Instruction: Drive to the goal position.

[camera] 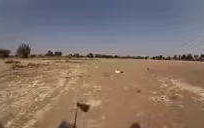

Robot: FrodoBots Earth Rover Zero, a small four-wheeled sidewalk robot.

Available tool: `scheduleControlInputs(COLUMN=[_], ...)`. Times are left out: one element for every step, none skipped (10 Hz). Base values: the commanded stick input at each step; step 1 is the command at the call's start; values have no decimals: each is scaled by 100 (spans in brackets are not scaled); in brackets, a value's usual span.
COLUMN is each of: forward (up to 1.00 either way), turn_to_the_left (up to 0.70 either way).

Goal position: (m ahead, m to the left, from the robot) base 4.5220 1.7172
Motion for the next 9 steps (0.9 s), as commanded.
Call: scheduleControlInputs(forward=[50,50,50,50,50,50,50,50,50], turn_to_the_left=[0,0,0,0,0,0,0,0,0])
